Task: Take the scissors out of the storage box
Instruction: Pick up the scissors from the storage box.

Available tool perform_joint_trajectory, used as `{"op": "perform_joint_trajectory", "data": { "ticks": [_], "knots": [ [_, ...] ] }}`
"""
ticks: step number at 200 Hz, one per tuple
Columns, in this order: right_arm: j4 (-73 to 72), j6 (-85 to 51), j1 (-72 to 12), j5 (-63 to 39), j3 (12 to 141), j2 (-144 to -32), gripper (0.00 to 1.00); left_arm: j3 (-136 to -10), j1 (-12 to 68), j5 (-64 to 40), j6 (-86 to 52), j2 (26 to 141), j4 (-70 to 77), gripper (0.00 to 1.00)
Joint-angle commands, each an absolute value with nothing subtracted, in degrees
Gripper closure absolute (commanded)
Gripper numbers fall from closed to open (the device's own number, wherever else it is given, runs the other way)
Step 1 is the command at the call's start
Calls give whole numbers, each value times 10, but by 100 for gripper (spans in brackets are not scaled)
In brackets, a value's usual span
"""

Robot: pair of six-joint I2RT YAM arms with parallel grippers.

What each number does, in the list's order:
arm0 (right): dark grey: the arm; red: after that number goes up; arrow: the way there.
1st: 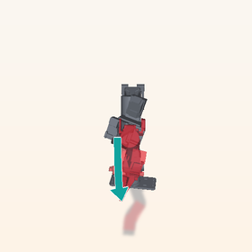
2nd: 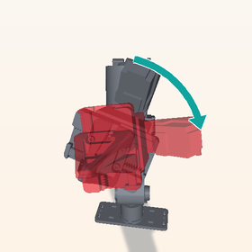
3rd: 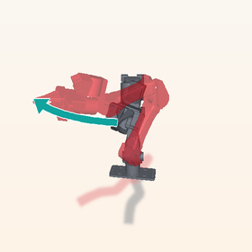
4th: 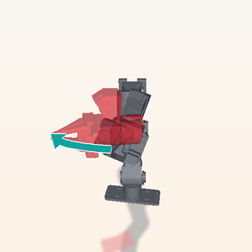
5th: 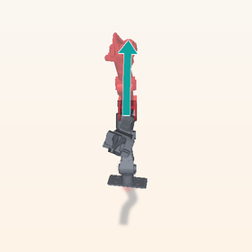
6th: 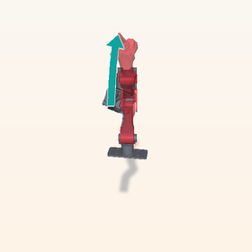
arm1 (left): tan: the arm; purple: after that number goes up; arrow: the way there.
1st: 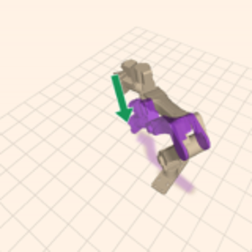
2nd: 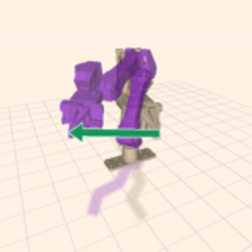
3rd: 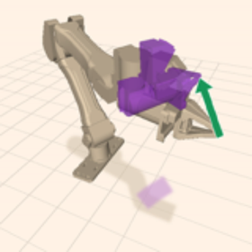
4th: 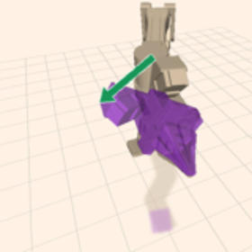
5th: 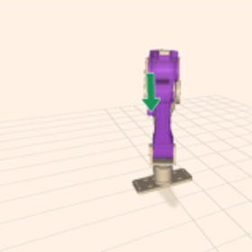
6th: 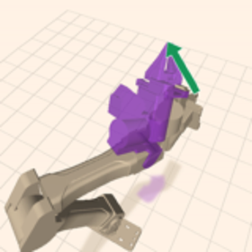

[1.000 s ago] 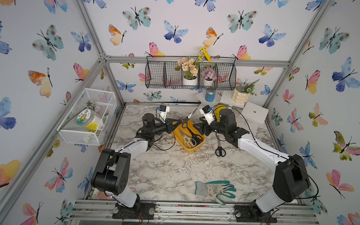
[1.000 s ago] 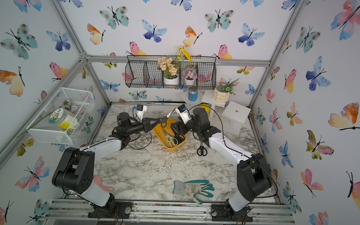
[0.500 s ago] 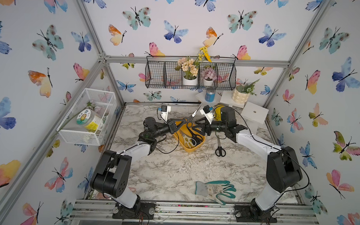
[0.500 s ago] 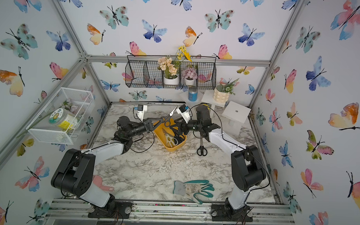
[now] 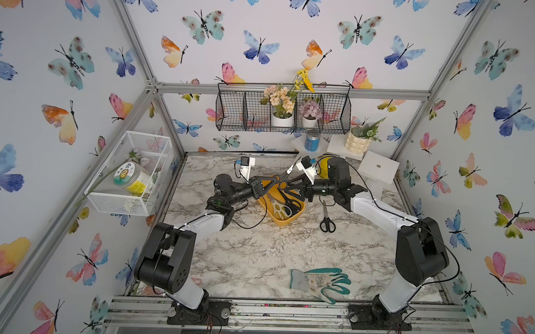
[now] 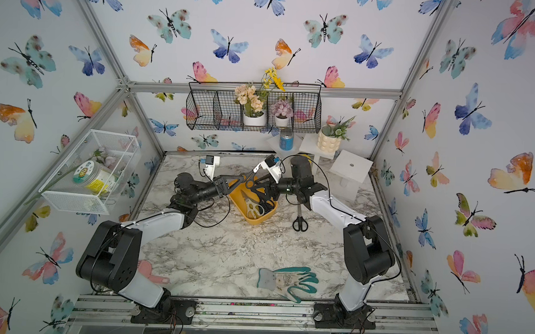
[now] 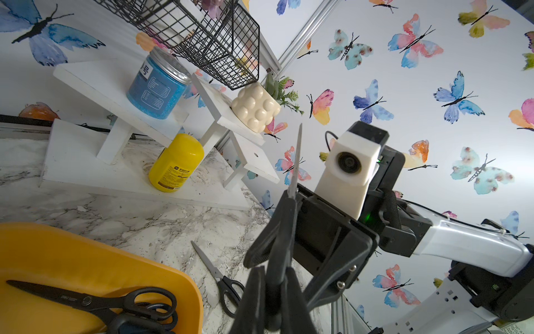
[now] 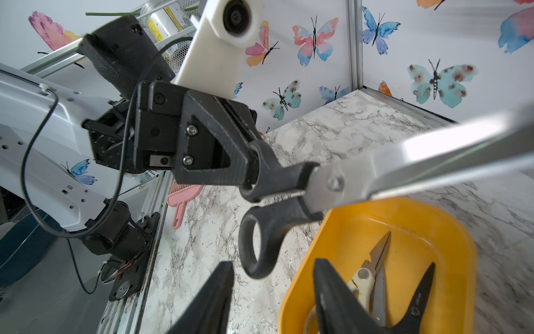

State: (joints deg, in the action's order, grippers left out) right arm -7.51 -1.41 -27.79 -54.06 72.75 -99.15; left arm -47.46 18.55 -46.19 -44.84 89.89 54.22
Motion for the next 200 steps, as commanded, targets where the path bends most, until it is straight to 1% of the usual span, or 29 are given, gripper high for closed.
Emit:
{"op": "perform_joint_trajectory", "data": {
  "ticks": [1, 20, 46, 60, 84, 88, 100, 110, 113, 116, 128, 135, 137, 139, 140, 141, 143, 145, 164, 175, 200],
  "knots": [
    [-119, -49, -280, -570, 736, -1000, 63, -488, 199, -459, -443, 895, 569, 100],
    [-115, -54, -280, -580, 747, -1007, 68, -488, 206, -455, -444, 900, 570, 100],
    [-98, -44, -281, -581, 752, -1007, 80, -487, 209, -450, -448, 904, 579, 100],
    [-97, -43, -280, -572, 747, -1002, 84, -489, 210, -448, -446, 907, 573, 100],
    [-79, -37, -281, -560, 747, -1000, 88, -512, 210, -444, -405, 911, 483, 100],
    [-76, -36, -280, -559, 746, -999, 89, -516, 211, -443, -394, 911, 465, 97],
    [-64, -34, -279, -551, 747, -1000, 89, -525, 216, -433, -351, 908, 404, 81],
    [-53, -29, -279, -547, 748, -1000, 90, -528, 219, -426, -310, 901, 370, 70],
    [-49, -27, -279, -545, 748, -1000, 90, -529, 220, -423, -297, 897, 358, 60],
    [-46, -25, -279, -543, 748, -999, 90, -529, 221, -419, -286, 894, 347, 55],
    [-36, -21, -278, -534, 746, -996, 91, -531, 223, -396, -239, 880, 307, 45],
    [-34, -20, -276, -529, 743, -992, 91, -533, 223, -387, -217, 870, 288, 36],
    [-33, -21, -276, -527, 742, -991, 91, -533, 223, -385, -210, 869, 283, 32],
    [-33, -21, -276, -525, 740, -990, 91, -534, 223, -381, -204, 867, 276, 26],
    [-33, -21, -275, -525, 740, -990, 91, -535, 222, -379, -201, 866, 274, 21],
    [-33, -22, -275, -524, 739, -989, 91, -536, 222, -377, -198, 864, 270, 18],
    [-33, -22, -274, -523, 738, -988, 91, -537, 222, -374, -192, 862, 263, 5],
    [-33, -22, -274, -522, 737, -987, 91, -538, 222, -370, -187, 861, 256, 0],
    [-21, -23, -265, -504, 734, -981, 92, -554, 219, -339, -132, 851, 193, 1],
    [11, -12, -260, -496, 744, -985, 92, -563, 215, -308, -99, 844, 156, 1],
    [156, 44, -257, -469, 786, -1011, 92, -578, 208, -243, 5, 824, 91, 1]
  ]
}}
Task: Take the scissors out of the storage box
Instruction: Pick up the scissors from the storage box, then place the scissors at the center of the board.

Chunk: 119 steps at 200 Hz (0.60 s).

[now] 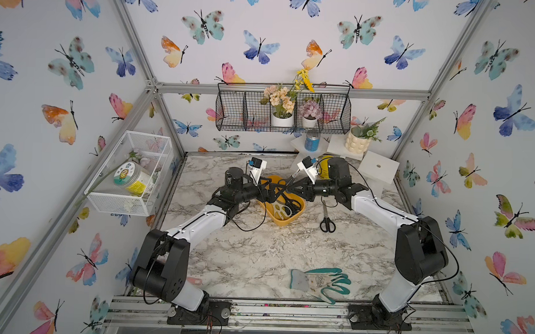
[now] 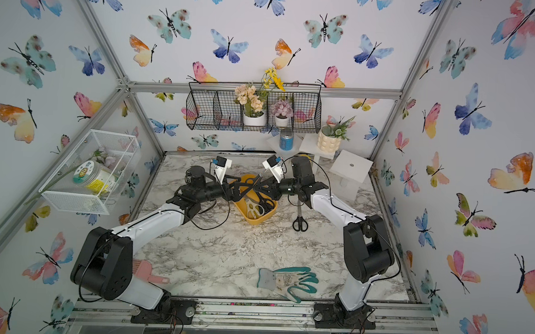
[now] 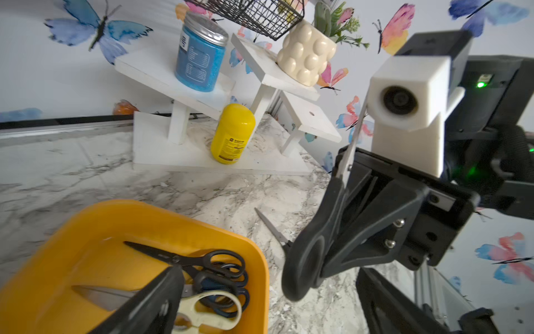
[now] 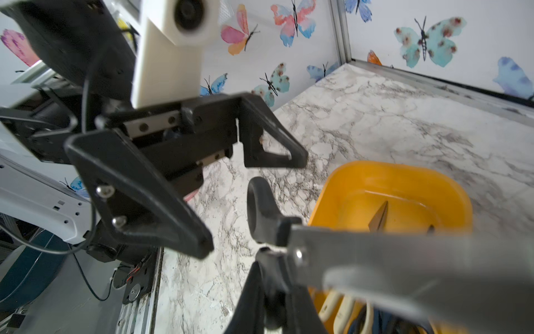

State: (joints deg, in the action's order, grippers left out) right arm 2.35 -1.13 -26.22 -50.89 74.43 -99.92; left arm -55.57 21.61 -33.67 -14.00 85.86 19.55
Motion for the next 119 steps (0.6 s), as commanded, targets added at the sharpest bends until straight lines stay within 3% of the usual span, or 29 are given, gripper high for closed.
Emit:
{"op": "perform_joint_trajectory", "data": {
  "ticks": [1, 51, 119],
  "knots": [
    [162, 47, -257, -468, 788, -1013, 92, -578, 208, -240, 8, 823, 89, 1],
    [361, 59, -252, -387, 804, -1056, 91, -613, 206, -71, 178, 780, 22, 1],
    [480, 72, -239, -342, 762, -1038, 90, -597, 200, -76, 165, 782, 32, 1]
  ]
}}
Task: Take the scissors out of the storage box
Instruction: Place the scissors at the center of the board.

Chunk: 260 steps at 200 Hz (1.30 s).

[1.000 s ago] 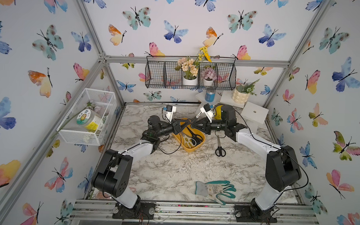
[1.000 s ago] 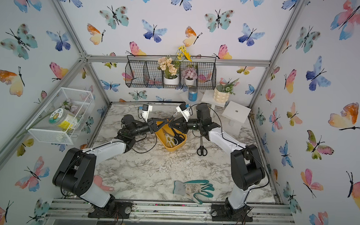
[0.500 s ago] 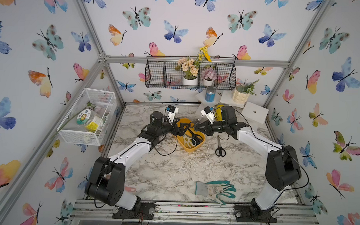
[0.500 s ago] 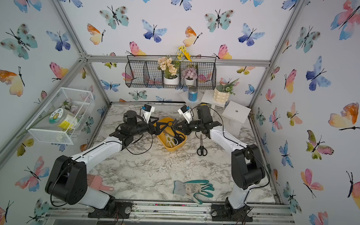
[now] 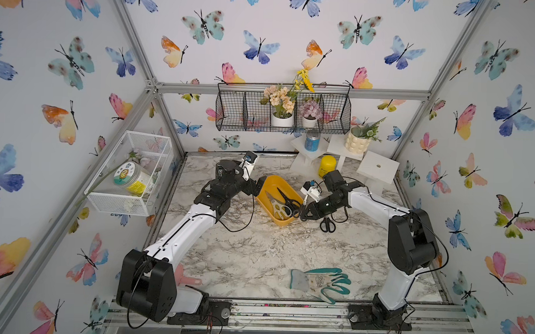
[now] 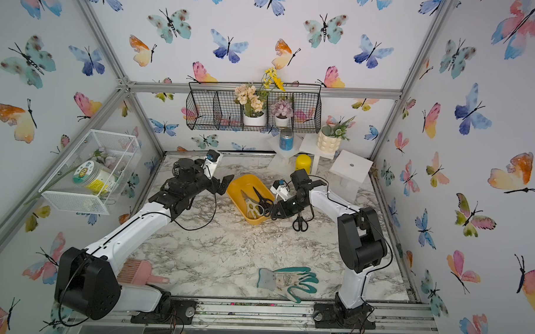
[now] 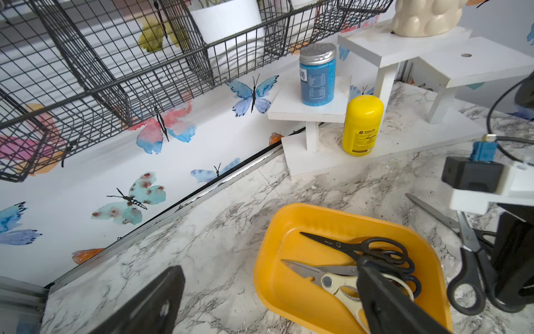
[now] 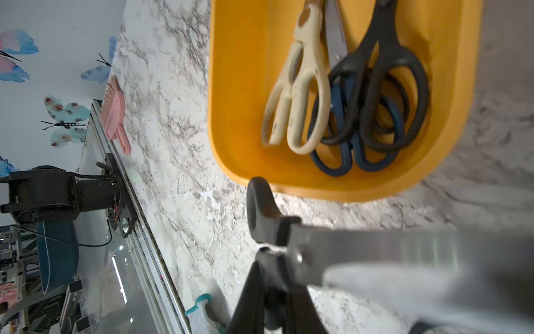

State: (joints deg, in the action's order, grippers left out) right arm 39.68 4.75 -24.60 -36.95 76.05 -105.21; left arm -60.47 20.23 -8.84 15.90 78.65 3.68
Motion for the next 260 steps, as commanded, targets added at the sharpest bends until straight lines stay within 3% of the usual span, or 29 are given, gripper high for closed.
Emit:
{"op": "perform_joint_trajectory", "data": {
  "ticks": [1, 111, 162, 222, 260],
  "knots": [
    [483, 73, -239, -341, 763, -1039, 90, -596, 200, -76, 164, 782, 32, 1],
    [497, 84, -225, -289, 810, -1151, 90, -588, 198, -90, 163, 774, 30, 1],
    [501, 84, -205, -255, 842, -1182, 71, -583, 187, -92, 166, 770, 28, 1],
    [490, 66, -204, -233, 854, -1161, 68, -586, 177, -95, 168, 774, 31, 1],
    [396, -66, -225, -215, 814, -1095, 64, -597, 176, -57, 143, 785, 23, 1]
  ]
}}
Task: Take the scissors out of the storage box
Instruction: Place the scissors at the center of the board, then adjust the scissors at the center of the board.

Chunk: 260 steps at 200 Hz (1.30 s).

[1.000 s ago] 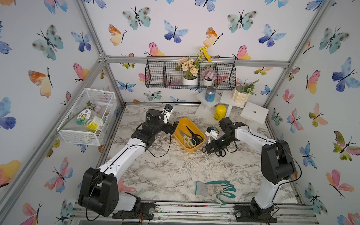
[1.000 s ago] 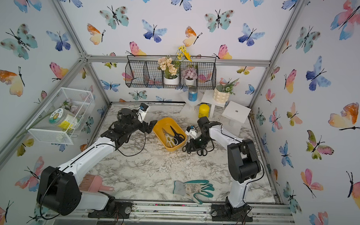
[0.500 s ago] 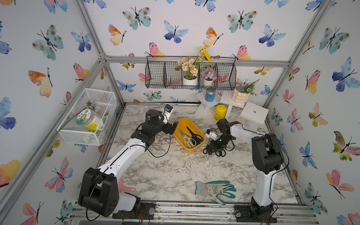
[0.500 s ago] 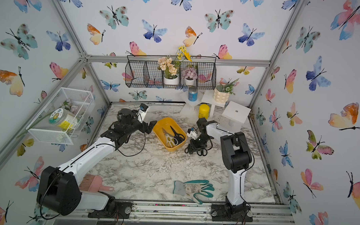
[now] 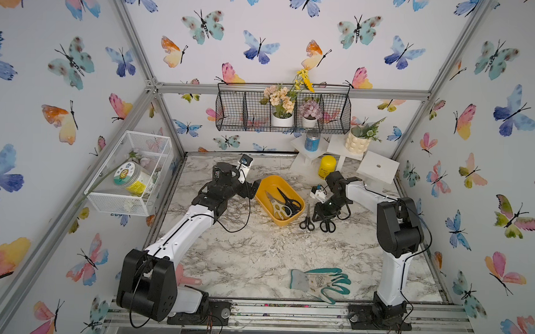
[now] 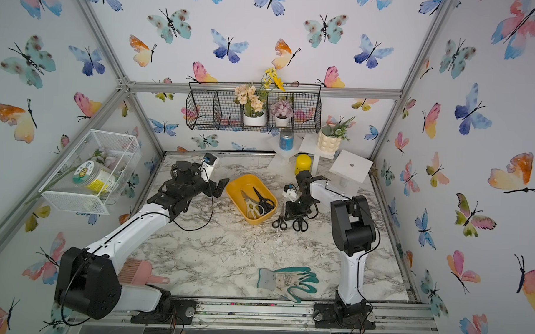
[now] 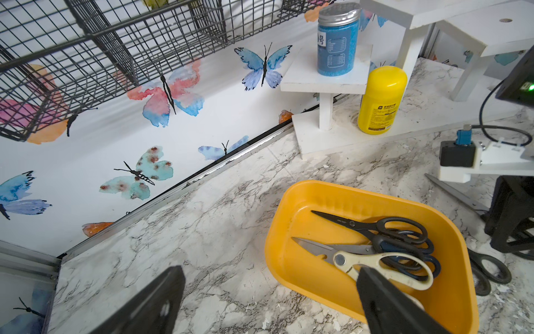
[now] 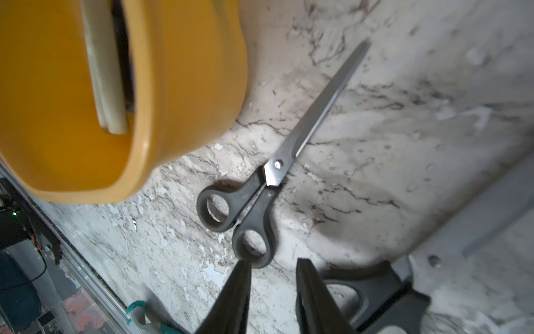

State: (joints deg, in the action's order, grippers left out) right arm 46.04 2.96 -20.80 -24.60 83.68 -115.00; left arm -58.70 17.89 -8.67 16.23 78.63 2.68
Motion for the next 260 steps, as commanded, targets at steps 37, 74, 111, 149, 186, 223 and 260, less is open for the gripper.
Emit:
{"op": "perform_joint_trajectory", "data": {
  "ticks": [37, 74, 111, 149, 186, 223, 260],
  "knots": [
    [310, -194, -276, -152, 743, -1042, 63, -608, 162, -18, 98, 794, 28, 1],
    [268, -255, -309, -118, 688, -1024, 63, -612, 113, -24, 38, 784, 60, 1],
    [221, -290, -322, -105, 656, -1031, 63, -628, 88, -60, 20, 778, 67, 1],
    [194, -302, -327, -94, 655, -1051, 63, -617, 88, -84, 9, 777, 75, 1],
    [204, -302, -328, -87, 657, -1068, 64, -603, 88, -81, 16, 771, 80, 1],
    [217, -298, -329, -77, 654, -1063, 64, -603, 88, -77, 20, 773, 83, 1],
    [226, -299, -329, -67, 645, -1057, 64, -605, 88, -82, 13, 782, 87, 1]
  ]
}}
